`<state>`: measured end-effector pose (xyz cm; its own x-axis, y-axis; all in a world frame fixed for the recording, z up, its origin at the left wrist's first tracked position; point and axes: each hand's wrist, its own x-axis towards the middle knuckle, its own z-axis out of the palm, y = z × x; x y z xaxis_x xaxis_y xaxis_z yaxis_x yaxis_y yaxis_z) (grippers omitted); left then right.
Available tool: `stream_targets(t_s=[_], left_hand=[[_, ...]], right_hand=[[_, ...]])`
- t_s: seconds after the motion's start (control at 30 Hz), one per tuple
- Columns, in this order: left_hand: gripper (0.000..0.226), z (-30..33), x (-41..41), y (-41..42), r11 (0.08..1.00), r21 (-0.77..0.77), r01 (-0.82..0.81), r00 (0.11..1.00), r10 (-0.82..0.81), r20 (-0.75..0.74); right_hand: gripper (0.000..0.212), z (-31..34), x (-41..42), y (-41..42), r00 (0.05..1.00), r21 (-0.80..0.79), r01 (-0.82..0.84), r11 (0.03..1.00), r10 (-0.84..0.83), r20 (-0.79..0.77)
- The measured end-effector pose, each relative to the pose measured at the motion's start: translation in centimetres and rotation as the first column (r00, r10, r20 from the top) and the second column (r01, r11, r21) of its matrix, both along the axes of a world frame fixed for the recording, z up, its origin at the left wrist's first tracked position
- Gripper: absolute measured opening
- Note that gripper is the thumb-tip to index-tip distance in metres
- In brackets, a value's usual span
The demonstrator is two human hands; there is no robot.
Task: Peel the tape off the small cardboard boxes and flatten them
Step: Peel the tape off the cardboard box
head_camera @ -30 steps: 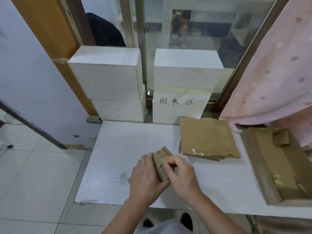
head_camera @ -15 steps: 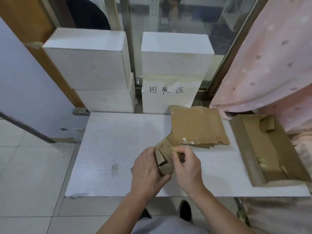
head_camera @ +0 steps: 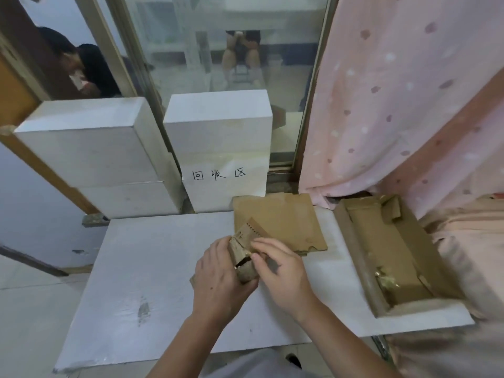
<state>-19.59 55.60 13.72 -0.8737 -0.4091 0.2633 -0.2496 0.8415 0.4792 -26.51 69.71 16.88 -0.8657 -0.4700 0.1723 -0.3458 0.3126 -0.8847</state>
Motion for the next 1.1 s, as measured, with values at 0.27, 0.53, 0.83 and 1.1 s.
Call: stream_targets(t_s=[0.27,0.53,0.83,1.1], left_hand=[[0.086,0.4,-3.1,5.7,0.994,-0.084,0.069,0.998,-0.069,0.004],[0.098,-0.8,-4.8,9.7,0.993,-0.059,0.102,0.993,-0.106,-0.058],[0.088,-0.6,-6.9,12.1,0.983,-0.052,0.177,0.981,-0.18,-0.077],[0.086,-0.2,-8.1,12.7,0.967,-0.033,0.252,0.964,-0.254,-0.08]], right_hand=[[0.016,-0.1,-3.6,6.1,0.987,-0.006,0.135,0.991,-0.135,-0.091],[0.009,-0.6,-5.7,10.7,0.978,-0.069,0.115,0.991,-0.101,0.183],[0.038,0.4,-8.4,13.3,0.935,0.032,0.025,0.999,-0.034,0.353],[0.02,1.1,-8.4,14.6,0.968,0.103,0.032,0.994,-0.056,0.244]])
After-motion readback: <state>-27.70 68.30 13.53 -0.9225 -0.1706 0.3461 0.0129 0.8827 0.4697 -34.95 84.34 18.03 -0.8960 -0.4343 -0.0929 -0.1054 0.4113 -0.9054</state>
